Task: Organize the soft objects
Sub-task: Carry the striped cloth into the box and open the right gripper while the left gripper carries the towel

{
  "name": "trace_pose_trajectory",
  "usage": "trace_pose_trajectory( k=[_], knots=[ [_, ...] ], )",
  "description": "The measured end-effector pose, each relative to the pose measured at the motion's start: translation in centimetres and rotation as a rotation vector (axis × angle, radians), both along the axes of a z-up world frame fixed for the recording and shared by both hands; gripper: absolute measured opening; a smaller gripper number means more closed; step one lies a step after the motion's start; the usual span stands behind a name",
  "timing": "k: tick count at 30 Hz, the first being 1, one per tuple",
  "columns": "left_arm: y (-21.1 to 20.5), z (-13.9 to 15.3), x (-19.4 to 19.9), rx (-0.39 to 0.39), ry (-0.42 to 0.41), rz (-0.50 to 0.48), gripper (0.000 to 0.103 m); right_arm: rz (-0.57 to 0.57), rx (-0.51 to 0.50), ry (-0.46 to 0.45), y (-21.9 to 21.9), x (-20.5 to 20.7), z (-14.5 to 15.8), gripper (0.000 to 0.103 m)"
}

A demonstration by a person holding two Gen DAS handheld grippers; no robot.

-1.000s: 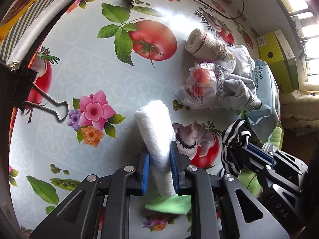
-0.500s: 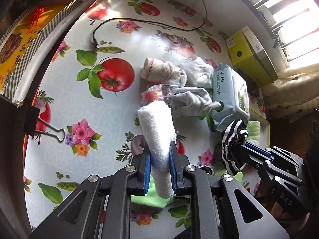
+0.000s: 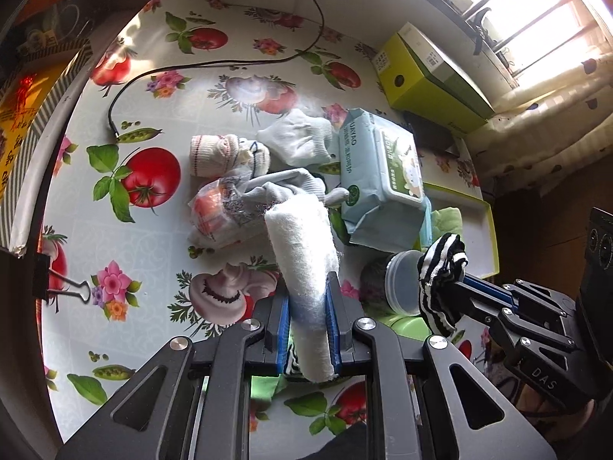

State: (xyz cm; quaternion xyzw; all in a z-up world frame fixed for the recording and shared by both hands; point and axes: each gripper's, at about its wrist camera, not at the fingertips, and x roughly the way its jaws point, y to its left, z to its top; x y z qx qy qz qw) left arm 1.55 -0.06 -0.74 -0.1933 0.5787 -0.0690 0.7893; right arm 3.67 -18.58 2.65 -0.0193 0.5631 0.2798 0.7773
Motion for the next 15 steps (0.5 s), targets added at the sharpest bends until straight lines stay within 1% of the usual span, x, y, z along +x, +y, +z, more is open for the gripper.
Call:
trace_pose_trajectory(
  k=[15],
  knots=[
    [-4.8, 1.2, 2.2, 0.030, -0.016, -0.132, 0.017, -0.146, 0.032, -0.013, -6.3, 0.2, 0.5, 0.010]
  ],
)
